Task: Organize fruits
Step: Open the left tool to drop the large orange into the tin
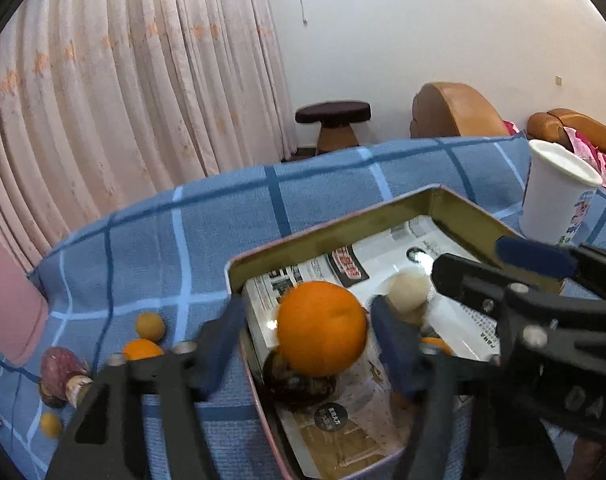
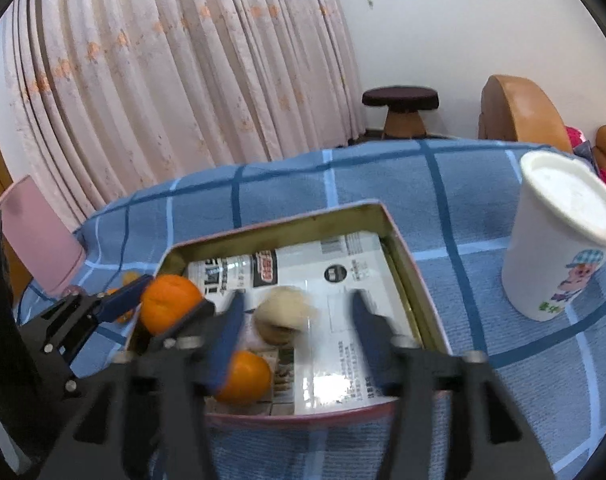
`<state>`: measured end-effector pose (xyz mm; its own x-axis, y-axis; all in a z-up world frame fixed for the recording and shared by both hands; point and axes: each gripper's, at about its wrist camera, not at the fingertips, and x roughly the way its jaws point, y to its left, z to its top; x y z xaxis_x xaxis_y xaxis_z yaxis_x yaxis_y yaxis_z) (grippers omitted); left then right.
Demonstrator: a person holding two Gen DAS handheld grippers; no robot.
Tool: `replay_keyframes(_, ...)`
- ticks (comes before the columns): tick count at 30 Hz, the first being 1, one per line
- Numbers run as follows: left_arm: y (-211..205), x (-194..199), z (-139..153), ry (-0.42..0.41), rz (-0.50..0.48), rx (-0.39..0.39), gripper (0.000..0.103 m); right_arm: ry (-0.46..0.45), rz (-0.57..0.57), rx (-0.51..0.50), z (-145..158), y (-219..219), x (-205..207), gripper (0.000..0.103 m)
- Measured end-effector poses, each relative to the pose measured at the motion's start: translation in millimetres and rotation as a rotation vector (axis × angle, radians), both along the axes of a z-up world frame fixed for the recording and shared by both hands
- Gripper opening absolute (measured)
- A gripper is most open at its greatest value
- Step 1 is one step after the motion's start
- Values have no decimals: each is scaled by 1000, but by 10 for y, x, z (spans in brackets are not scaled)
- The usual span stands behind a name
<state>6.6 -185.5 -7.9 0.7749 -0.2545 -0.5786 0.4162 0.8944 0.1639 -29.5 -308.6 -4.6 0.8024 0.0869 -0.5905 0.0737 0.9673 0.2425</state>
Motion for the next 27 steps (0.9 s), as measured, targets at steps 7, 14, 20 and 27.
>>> replay_keyframes(7, 84, -71, 86, -54, 26, -15, 75, -99, -54, -3, 155, -50, -130, 72)
replay_keyframes(14, 261, -79, 112, -61, 61, -46, 75, -120, -85, 10, 153, -88, -143, 72)
replay_keyframes(20, 457, -106, 89, -57, 92, -52, 75, -134, -98, 7, 119, -43, -165, 72)
replay_keyframes(27, 709, -108, 74, -47, 125, -56, 75, -139, -85, -22, 98, 150, -199, 65)
